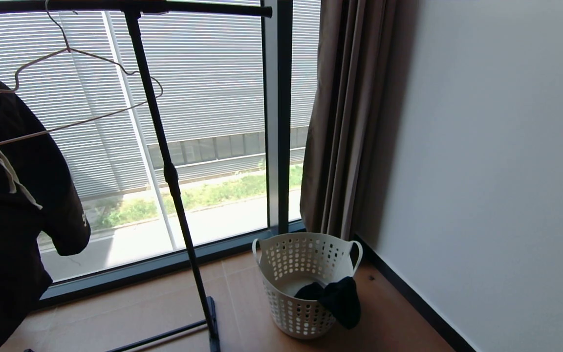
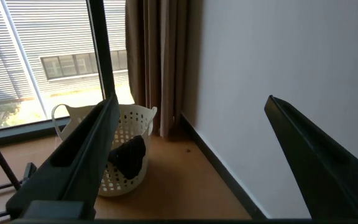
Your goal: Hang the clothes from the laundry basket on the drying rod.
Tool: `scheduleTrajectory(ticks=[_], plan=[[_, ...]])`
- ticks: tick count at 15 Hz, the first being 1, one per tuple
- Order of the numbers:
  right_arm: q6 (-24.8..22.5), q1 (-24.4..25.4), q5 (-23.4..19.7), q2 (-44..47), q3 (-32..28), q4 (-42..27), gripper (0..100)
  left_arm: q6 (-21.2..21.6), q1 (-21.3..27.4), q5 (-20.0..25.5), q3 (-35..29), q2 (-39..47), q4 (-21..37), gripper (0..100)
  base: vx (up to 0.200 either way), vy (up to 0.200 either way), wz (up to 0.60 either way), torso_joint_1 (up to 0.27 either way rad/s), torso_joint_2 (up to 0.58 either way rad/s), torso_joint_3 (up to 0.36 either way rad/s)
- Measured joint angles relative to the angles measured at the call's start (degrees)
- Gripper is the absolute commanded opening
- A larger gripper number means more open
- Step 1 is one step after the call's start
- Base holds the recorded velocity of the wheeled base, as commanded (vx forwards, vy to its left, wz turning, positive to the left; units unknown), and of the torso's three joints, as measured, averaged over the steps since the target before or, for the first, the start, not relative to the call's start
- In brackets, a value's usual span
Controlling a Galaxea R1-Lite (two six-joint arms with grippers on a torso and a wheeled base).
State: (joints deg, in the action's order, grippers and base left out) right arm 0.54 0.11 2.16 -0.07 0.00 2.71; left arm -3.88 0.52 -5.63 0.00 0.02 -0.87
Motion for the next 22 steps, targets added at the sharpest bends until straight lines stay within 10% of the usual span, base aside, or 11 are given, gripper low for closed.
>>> scheduleTrajectory(ticks=[22], plan=[[-0.1,0.0,0.0,0.0,0.0,-0.1,100,0.8,-0.1,0.3,0.0,0.0,-0.1,100,0.018,0.000,0.00,0.001,0.04,-0.015]])
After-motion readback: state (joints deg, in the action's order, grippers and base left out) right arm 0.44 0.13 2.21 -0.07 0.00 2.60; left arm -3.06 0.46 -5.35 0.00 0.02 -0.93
